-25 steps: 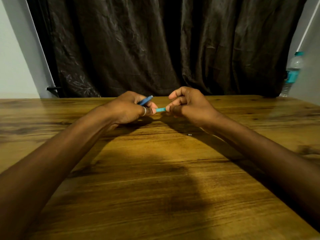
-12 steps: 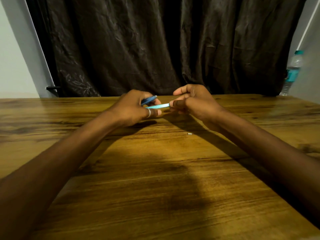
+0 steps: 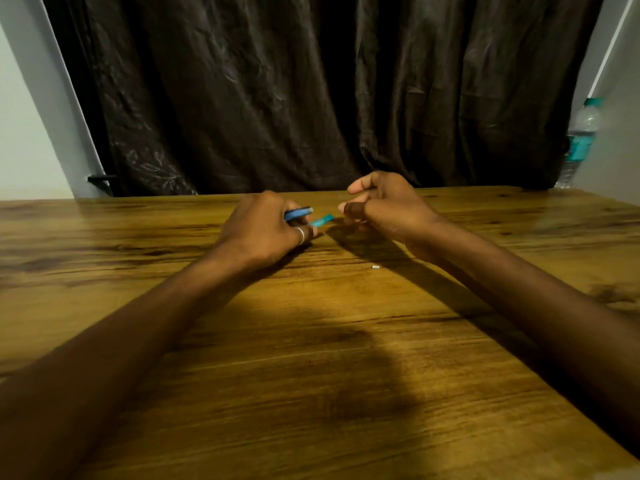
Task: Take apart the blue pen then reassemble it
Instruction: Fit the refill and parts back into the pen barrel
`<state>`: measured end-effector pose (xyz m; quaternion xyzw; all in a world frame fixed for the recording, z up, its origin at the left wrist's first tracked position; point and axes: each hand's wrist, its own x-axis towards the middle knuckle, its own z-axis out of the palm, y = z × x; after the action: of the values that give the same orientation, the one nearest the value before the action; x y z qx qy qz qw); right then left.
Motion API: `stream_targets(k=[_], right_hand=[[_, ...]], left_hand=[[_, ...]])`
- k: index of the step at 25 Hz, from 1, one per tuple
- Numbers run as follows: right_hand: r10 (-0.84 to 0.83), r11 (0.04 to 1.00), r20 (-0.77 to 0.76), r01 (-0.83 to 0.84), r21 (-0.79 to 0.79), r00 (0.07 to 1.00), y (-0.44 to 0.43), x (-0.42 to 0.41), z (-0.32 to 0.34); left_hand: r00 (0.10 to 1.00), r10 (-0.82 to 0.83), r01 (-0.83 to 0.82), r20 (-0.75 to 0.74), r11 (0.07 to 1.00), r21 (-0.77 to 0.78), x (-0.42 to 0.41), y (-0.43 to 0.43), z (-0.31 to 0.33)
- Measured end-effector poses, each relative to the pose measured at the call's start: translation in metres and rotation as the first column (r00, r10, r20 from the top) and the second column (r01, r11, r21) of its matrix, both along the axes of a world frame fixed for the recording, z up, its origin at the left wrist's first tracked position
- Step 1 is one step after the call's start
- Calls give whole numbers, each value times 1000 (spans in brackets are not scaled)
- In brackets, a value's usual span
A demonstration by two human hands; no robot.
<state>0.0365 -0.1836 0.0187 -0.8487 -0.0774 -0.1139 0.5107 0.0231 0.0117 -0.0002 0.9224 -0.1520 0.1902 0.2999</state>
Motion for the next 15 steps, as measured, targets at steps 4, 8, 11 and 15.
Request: stream_targets(k=[4,8,11,15], right_hand=[[-26,999,67,29,-38,997,-2,7,-3],[-16,998,64,20,-59,998,-3,9,-5],[-2,998,52,5,-60,999,-5,8,-3],[12,978,153,20,-205,988,-12,4,6]], left_hand=[[992,78,-71,-99,995,64,4,-6,-13],[983,85,-75,-165,995,67,5,-10,-13],[977,71,-54,-200,995,89,4,-10,-10],[992,112,-101,-65,983,154,1,-7,2]])
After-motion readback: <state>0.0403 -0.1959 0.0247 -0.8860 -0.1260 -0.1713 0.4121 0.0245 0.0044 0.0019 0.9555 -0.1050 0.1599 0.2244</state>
